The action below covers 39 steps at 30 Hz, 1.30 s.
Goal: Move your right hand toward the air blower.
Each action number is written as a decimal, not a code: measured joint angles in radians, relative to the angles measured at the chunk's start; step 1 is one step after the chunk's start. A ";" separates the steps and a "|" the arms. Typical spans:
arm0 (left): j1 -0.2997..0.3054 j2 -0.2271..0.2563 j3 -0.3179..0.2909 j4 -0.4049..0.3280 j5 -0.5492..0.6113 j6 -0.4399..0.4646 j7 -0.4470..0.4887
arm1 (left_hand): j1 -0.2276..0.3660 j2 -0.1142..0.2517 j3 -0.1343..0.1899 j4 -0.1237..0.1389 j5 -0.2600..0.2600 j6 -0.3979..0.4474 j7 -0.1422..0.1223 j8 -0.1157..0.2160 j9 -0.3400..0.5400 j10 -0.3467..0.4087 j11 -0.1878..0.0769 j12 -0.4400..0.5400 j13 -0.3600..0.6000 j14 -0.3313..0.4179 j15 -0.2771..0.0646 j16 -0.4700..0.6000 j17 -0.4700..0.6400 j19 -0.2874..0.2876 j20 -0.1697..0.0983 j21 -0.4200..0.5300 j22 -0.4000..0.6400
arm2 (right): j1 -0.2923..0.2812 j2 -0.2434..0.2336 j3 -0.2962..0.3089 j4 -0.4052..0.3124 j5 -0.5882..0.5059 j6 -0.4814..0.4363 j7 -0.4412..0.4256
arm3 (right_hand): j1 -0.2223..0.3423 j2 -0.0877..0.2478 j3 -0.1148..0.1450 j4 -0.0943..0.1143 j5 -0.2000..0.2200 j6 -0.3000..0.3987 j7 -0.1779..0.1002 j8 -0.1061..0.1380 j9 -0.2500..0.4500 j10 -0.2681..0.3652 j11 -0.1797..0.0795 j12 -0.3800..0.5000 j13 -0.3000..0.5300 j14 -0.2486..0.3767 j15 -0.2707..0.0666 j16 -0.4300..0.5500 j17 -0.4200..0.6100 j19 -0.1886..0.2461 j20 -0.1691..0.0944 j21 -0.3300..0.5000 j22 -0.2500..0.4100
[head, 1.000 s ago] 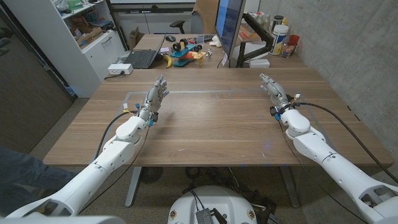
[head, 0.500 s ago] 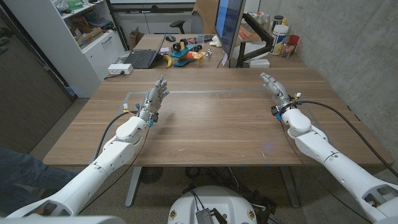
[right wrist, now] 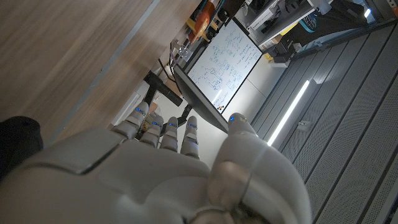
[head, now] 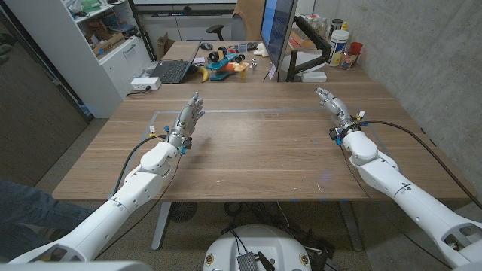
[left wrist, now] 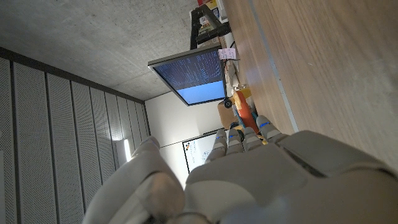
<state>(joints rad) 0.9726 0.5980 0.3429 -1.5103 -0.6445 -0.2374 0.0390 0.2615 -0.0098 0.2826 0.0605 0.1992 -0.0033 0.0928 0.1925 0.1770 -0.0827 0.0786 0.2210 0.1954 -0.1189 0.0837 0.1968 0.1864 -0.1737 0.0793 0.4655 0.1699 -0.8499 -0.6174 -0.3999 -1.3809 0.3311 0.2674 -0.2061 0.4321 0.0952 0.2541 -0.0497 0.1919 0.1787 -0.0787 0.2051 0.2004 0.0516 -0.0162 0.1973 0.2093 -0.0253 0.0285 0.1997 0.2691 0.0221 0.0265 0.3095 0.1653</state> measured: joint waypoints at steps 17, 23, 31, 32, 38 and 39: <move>0.024 0.018 -0.008 -0.037 0.005 0.008 0.014 | 0.001 0.001 0.004 -0.004 0.000 0.006 -0.005 0.000 0.000 0.004 -0.004 0.000 0.000 0.005 0.005 0.000 0.000 0.000 0.000 -0.007 0.000 | -0.002 -0.012 -0.001 -0.013 -0.049 -0.013 -0.042 | -0.009 0.009 -0.003 -0.003 0.000 0.000 0.000 0.000 0.000 0.006 -0.005 0.000 -0.005 0.000 0.000 0.000 -0.005 0.006 -0.005 -0.007 0.000; 0.029 0.021 -0.009 -0.045 0.005 0.008 0.014 | 0.001 0.001 0.000 -0.008 0.000 0.009 -0.002 0.000 0.000 0.004 -0.004 0.000 0.000 0.005 0.005 0.000 0.000 0.000 0.000 -0.011 0.000 | -0.002 -0.012 -0.001 -0.013 -0.067 -0.021 -0.052 | -0.009 0.009 0.000 -0.008 0.000 0.000 0.000 0.000 0.000 0.006 -0.005 0.000 -0.005 0.008 -0.008 0.005 -0.009 0.024 -0.023 -0.007 0.000; 0.031 0.022 -0.010 -0.048 0.007 0.013 0.021 | 0.001 0.001 0.000 -0.008 0.000 0.013 0.002 0.000 0.000 0.004 -0.004 0.000 0.000 0.005 0.005 0.000 0.000 0.000 0.000 -0.015 0.000 | 0.001 -0.028 -0.001 -0.023 -0.090 -0.026 -0.059 | -0.009 0.009 0.000 -0.008 0.000 0.000 0.000 0.000 0.000 0.006 -0.005 0.000 -0.005 0.019 -0.019 0.005 -0.014 0.042 -0.037 -0.008 0.000; 0.031 0.022 -0.010 -0.048 0.007 0.013 0.021 | 0.001 0.001 0.000 -0.008 0.000 0.016 -0.002 0.000 0.000 0.004 -0.004 0.000 0.000 0.005 0.005 0.000 0.000 0.000 0.000 -0.015 0.000 | 0.001 -0.028 -0.001 -0.023 -0.093 -0.026 -0.060 | -0.009 0.009 0.000 -0.008 0.000 0.000 0.000 0.000 0.000 0.006 -0.005 0.000 -0.005 0.020 -0.020 0.005 -0.014 0.044 -0.036 -0.008 0.000; 0.032 0.022 -0.010 -0.048 0.007 0.013 0.021 | -0.001 0.003 0.000 -0.008 0.000 0.018 -0.004 0.000 0.000 0.004 -0.004 0.000 0.000 0.009 0.001 0.000 0.000 0.000 0.000 -0.015 0.000 | 0.001 -0.028 -0.001 -0.023 -0.108 -0.027 -0.065 | -0.009 0.009 0.000 -0.008 0.000 0.000 0.000 0.000 0.000 0.011 0.000 0.008 -0.005 0.024 -0.024 0.005 -0.014 0.058 -0.036 -0.008 0.000; 0.032 0.022 -0.010 -0.048 0.007 0.013 0.021 | -0.003 0.005 0.000 -0.008 0.000 0.018 -0.004 0.000 0.000 0.004 -0.004 0.000 0.000 0.009 0.001 0.000 0.000 0.000 0.000 -0.015 0.000 | 0.001 -0.028 -0.001 -0.023 -0.111 -0.028 -0.065 | -0.009 0.009 0.000 -0.008 0.000 0.000 0.000 0.000 0.000 0.013 -0.002 0.008 -0.005 0.025 -0.025 0.004 -0.014 0.058 -0.035 -0.008 0.000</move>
<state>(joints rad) 1.0046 0.6199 0.3329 -1.5580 -0.6371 -0.2242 0.0596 0.2585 -0.0047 0.2824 0.0523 0.1992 0.0146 0.0891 0.1925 0.1771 -0.0791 0.0750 0.2206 0.1955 -0.1102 0.0848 0.1968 0.1864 -0.1737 0.0792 0.4509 0.1698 -0.8492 -0.6452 -0.4005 -1.4035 0.2204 0.2397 -0.2716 0.4229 0.1044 0.2542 -0.0580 0.1918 0.1786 -0.0785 0.2051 0.2005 0.0649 -0.0182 0.2051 0.2046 0.0000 0.0033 0.2042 0.2553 0.0798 -0.0090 0.3017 0.1652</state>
